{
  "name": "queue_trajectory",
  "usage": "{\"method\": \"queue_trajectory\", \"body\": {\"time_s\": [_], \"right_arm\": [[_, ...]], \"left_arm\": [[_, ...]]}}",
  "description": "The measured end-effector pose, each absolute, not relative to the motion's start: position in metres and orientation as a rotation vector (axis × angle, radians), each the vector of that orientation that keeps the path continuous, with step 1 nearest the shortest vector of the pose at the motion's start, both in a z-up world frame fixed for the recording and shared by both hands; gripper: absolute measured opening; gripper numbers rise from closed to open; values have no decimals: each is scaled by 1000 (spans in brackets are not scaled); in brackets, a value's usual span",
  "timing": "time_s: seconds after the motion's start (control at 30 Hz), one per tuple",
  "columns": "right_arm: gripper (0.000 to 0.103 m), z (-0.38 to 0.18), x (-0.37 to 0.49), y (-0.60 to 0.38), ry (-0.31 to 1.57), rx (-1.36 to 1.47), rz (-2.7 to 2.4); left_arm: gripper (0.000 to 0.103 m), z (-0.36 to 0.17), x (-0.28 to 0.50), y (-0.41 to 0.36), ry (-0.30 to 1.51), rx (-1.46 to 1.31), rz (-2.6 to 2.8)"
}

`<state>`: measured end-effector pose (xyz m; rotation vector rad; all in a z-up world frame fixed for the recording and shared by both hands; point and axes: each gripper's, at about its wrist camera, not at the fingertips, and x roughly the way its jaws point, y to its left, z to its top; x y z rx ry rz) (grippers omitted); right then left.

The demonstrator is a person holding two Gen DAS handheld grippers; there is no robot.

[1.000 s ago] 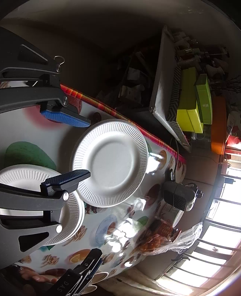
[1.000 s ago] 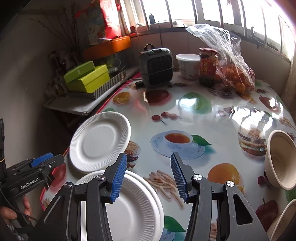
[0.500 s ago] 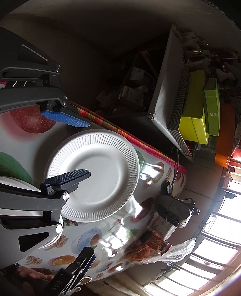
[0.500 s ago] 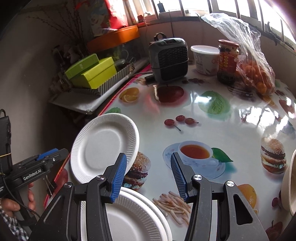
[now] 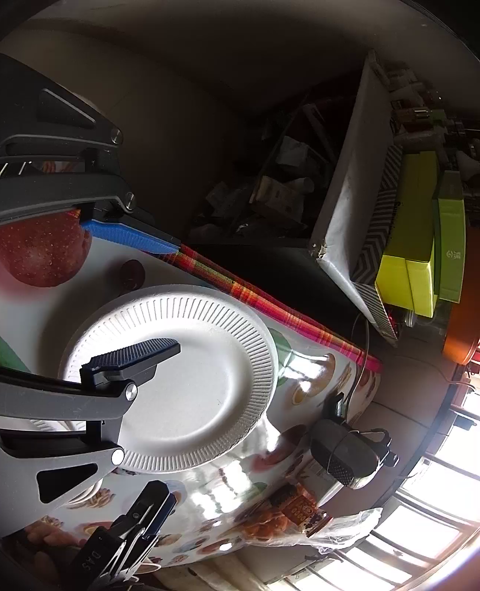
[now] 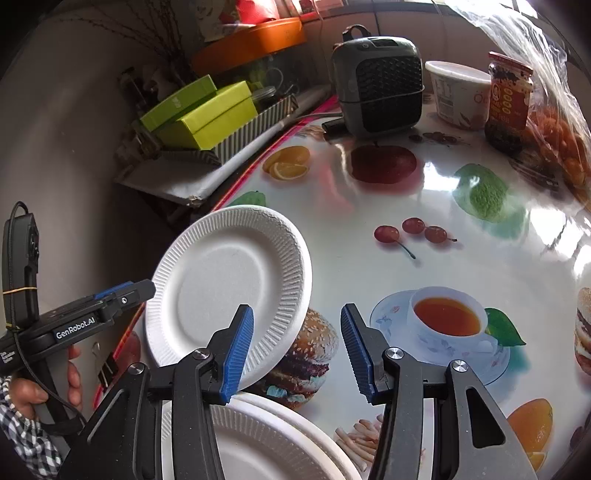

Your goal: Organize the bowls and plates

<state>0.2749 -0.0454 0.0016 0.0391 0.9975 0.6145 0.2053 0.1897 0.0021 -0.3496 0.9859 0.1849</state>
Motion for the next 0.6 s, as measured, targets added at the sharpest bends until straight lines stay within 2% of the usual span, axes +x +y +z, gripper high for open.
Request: {"method": "queue_trajectory", "body": {"time_s": [0.23,0.37,0.47,0.6], "right_arm": [[49,-5,279,-40,1019,37,633],[41,-8,281,-36,1033,26,641],[41,-10,281,-35,1039,31,644],[35,-12,282,-34,1045,32,645]], "left_arm": [[49,-1,209,189,988,-354,168],[49,-1,211,188,985,-355,165],[49,-3,211,190,989,-364,162],[49,-4,212,190,990,-367,159]]}}
